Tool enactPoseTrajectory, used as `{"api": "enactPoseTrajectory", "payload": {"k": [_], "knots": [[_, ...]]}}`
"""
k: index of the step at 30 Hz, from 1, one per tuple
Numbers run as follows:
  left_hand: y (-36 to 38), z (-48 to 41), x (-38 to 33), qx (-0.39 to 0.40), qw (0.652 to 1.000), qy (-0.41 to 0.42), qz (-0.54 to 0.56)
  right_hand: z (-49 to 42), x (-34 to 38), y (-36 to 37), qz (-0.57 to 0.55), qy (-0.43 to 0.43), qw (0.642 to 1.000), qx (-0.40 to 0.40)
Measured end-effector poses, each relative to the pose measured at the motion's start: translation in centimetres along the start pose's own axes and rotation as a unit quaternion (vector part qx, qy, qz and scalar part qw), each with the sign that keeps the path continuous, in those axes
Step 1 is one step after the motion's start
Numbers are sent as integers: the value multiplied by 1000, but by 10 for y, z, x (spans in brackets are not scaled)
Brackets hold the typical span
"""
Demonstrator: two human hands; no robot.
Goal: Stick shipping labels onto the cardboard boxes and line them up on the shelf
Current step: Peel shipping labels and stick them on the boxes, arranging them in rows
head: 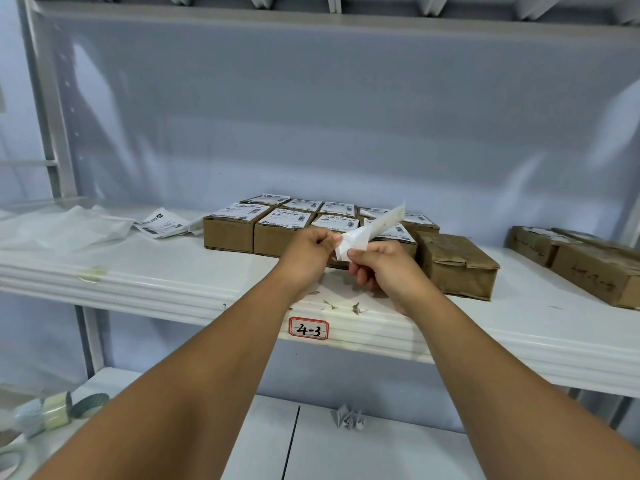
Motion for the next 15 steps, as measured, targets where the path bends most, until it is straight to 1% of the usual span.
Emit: {"api": "enactPoseTrajectory", "payload": {"k": [6, 11, 15], "knots": [[-1, 0, -1, -5, 999, -16, 31, -3, -1, -3, -12, -7, 1000, -23], [-3, 1, -1, -19, 996, -60, 70, -6, -3, -4, -48, -10, 999, -23], [-5, 4, -3, -30, 991, -78, 100, -5, -3, -7, -63, -22, 997, -27]]}}
Point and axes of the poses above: each hand's wrist, its own z-axis away from the middle knuckle, its own y-axis out of the palm, x = y × z, the point moved 3 cm from there along -z, towards the middle knuckle, and after that the axes turned 3 degrees about z, right-handed, at the moved point
